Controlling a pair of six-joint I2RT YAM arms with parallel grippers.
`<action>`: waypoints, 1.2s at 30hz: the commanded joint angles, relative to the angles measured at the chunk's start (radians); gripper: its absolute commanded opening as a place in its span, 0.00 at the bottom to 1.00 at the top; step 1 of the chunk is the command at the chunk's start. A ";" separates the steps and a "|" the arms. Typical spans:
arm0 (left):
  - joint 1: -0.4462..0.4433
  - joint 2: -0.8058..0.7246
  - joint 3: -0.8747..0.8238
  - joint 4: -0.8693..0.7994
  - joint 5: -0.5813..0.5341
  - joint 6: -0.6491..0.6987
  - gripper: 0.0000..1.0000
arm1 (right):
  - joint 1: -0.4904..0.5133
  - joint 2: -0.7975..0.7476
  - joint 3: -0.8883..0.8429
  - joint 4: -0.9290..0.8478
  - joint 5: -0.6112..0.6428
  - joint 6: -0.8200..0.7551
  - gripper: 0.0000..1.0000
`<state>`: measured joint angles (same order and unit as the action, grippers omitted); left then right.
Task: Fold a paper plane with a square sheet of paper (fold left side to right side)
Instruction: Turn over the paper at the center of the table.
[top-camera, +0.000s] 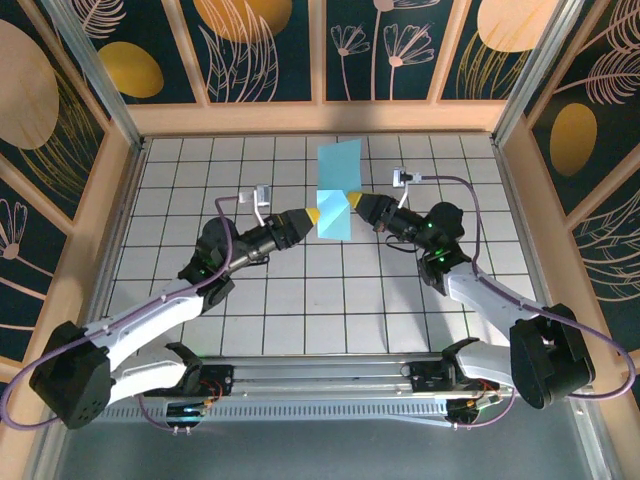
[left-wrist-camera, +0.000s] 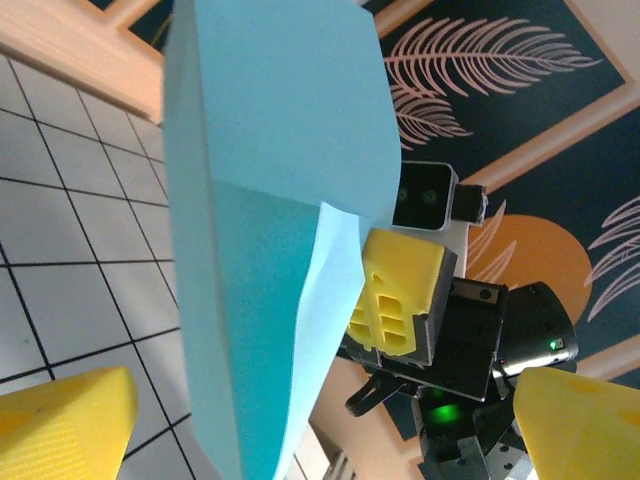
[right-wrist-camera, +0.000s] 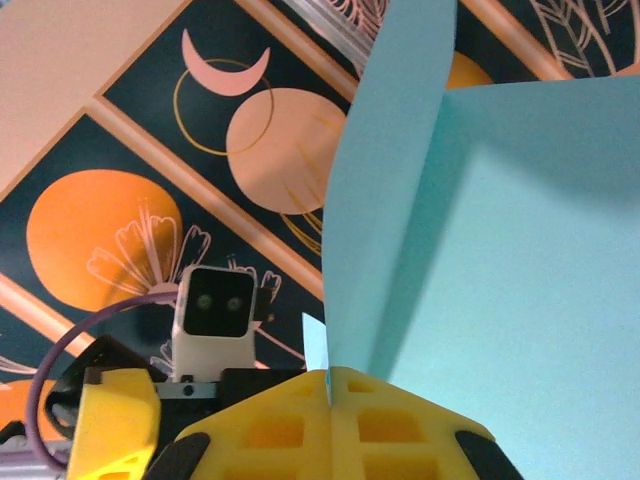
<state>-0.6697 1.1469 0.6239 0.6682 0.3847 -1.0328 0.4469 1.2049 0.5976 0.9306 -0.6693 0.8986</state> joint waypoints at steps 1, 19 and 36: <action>-0.016 0.029 0.050 0.105 0.091 -0.026 0.95 | 0.016 0.005 0.028 0.075 -0.023 0.028 0.00; -0.027 0.057 0.085 0.009 0.083 0.003 0.27 | 0.021 0.027 0.023 0.086 -0.029 0.031 0.00; -0.029 0.018 0.155 -0.488 -0.085 0.263 0.00 | -0.059 -0.186 0.039 -0.496 0.159 -0.260 0.44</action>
<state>-0.6941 1.1893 0.7166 0.3740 0.3748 -0.8925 0.4026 1.0668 0.6010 0.6598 -0.6117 0.7654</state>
